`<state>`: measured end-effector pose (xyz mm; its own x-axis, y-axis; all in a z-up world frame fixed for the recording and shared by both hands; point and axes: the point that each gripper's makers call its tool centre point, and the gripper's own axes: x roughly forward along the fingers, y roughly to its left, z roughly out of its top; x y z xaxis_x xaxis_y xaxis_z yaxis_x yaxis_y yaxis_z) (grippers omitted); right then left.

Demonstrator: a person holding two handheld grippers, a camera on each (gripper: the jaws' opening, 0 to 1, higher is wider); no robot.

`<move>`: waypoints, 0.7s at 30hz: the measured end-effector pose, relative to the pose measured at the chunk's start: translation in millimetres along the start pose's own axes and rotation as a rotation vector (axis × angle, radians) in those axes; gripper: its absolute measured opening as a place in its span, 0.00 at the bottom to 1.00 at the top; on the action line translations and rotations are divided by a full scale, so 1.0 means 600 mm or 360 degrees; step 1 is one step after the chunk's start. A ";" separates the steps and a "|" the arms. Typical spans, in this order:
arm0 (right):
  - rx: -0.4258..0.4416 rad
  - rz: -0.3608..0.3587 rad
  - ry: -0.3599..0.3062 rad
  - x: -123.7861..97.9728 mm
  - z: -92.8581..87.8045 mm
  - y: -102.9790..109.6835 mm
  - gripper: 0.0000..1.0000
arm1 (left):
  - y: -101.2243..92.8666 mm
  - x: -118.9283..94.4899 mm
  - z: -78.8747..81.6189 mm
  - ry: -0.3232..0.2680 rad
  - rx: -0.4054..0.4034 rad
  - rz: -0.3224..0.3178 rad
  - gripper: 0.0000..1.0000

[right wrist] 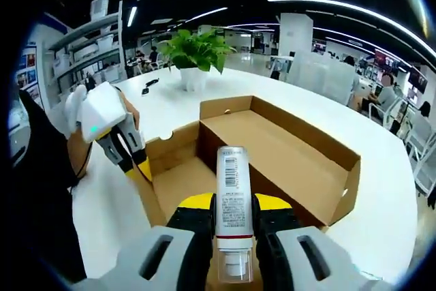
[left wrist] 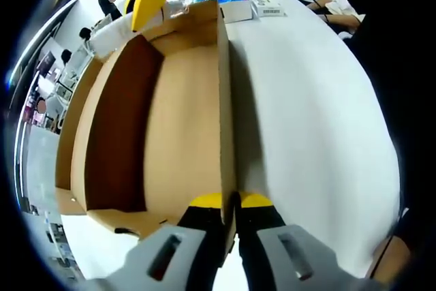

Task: Operate the shoe box by opening the lid, removing the specified soft item, and placing it in the target area until the item is outside and the box remains undamaged.

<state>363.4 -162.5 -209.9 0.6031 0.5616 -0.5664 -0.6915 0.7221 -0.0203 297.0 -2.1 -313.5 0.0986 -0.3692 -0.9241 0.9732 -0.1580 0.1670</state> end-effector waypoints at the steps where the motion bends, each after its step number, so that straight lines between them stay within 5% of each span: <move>1: 0.0011 -0.0028 -0.0010 -0.010 0.001 -0.007 0.20 | 0.000 0.000 0.000 0.0000 -0.0001 0.0000 0.05; 21: 0.0229 -0.0441 -0.0099 -0.182 -0.045 -0.121 0.20 | -0.002 -0.001 -0.002 0.0014 -0.0008 0.0002 0.05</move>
<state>336.5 -287.2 -168.9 0.7869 0.3561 -0.5040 -0.4370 0.8982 -0.0476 296.1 -0.4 -313.9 0.1016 -0.3611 -0.9270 0.9741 -0.1529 0.1663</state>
